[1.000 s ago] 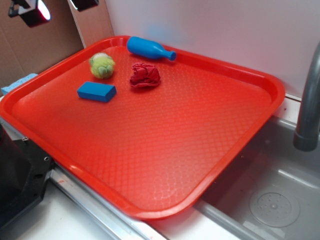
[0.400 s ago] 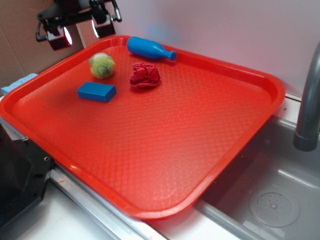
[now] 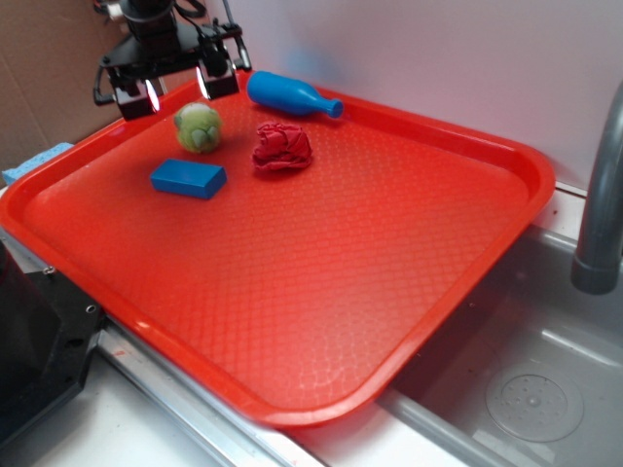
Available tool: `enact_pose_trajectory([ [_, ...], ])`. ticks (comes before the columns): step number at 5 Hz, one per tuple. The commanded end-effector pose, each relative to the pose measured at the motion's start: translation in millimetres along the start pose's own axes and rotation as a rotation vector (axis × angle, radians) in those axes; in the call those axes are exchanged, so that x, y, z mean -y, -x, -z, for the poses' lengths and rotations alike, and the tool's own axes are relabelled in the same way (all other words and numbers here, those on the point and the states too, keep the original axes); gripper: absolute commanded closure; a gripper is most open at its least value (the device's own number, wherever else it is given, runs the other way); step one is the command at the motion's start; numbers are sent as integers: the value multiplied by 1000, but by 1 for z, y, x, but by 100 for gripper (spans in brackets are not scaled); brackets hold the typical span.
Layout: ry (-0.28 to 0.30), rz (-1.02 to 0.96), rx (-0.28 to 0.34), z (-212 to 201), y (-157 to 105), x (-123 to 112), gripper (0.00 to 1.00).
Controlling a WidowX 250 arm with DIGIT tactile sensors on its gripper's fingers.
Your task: Grab the green animal.
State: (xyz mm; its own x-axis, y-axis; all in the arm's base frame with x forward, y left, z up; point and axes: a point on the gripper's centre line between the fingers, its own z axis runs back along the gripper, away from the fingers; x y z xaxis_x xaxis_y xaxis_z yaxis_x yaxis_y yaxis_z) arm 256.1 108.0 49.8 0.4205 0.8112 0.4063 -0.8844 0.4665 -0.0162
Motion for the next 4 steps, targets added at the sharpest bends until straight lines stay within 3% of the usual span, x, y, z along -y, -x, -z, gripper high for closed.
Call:
enact_pose_trajectory([
  [1,46,-24,11,24,-13,1,0],
  [2,36,-25,17,32,-12,0,3],
  [3,42,-37,22,28,-12,-2,100],
  [4,56,-7,-13,16,-13,-3,100],
])
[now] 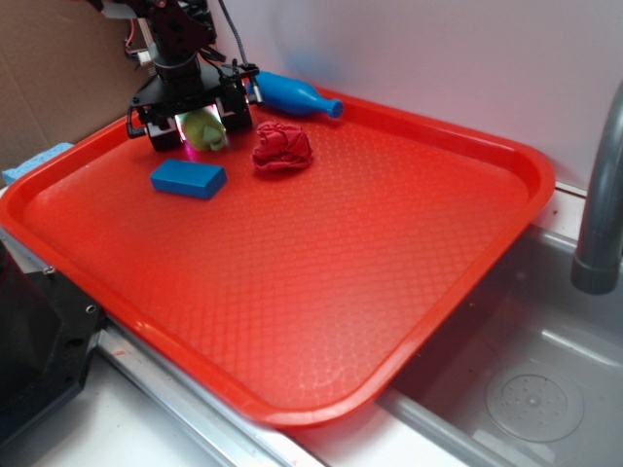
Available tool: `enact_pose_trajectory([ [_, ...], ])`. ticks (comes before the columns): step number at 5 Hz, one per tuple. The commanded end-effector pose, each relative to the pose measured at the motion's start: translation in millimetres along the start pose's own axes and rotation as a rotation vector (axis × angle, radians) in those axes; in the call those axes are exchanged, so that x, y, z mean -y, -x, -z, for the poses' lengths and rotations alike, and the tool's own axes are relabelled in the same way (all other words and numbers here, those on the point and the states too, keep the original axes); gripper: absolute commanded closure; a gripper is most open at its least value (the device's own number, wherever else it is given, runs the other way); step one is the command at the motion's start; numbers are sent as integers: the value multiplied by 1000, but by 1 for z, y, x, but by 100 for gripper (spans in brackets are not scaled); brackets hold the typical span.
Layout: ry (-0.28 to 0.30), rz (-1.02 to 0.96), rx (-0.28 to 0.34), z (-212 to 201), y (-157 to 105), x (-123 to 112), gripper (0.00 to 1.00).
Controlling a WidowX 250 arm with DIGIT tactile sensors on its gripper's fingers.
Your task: Grab the green animal.
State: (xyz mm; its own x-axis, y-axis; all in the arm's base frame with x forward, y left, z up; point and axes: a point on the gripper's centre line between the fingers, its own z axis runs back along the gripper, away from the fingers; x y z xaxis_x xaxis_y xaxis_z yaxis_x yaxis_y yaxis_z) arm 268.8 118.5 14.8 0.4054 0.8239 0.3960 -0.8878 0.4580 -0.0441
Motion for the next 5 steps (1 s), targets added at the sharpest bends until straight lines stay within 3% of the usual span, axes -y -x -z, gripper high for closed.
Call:
enact_pose_trajectory([
  [1,5,86,-237,-53,-17,0,100],
  [2,47,184,-297,-89,-14,2,100],
  [3,137,385,-325,-123,8,13,100],
  [5,303,652,-337,-199,53,11,100],
])
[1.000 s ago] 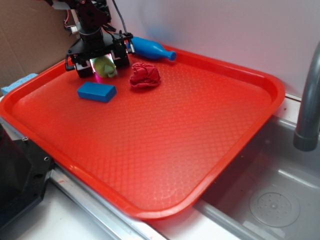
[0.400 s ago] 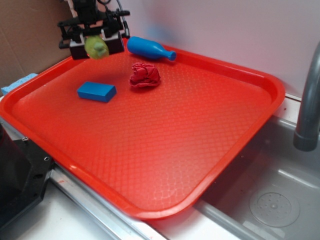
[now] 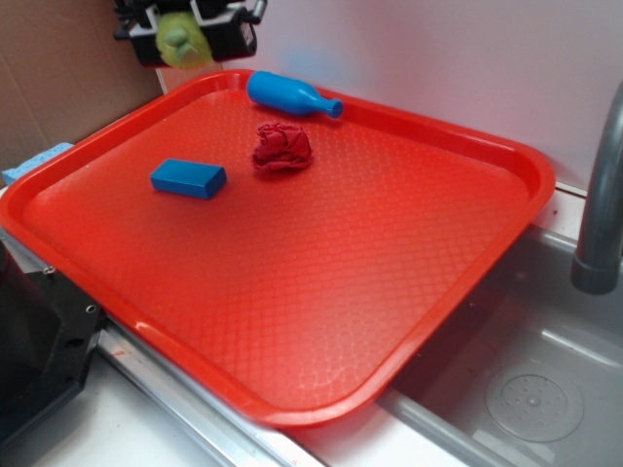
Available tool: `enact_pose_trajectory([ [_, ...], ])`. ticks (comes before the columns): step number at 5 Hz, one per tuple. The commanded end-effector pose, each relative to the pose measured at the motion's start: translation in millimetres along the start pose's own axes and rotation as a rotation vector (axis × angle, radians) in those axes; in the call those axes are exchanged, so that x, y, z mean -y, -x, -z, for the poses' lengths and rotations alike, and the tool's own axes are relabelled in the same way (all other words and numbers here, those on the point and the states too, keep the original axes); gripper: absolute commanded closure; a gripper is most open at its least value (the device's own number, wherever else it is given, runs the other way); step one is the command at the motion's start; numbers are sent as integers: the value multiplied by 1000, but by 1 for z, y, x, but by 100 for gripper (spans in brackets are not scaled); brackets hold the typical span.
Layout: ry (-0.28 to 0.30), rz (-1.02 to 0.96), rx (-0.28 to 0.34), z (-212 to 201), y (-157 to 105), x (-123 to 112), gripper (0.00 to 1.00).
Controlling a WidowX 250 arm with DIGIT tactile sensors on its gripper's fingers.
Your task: Grab the green animal.
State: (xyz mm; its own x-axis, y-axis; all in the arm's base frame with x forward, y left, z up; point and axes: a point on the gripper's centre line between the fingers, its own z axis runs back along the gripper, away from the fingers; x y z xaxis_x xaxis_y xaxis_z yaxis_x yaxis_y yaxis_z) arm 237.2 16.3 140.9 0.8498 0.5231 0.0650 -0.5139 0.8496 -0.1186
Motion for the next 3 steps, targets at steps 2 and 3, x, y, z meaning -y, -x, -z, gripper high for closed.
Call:
enact_pose_trajectory([
  [2,56,158,100,-56,52,10,100],
  [3,17,143,67,-57,48,9,100],
])
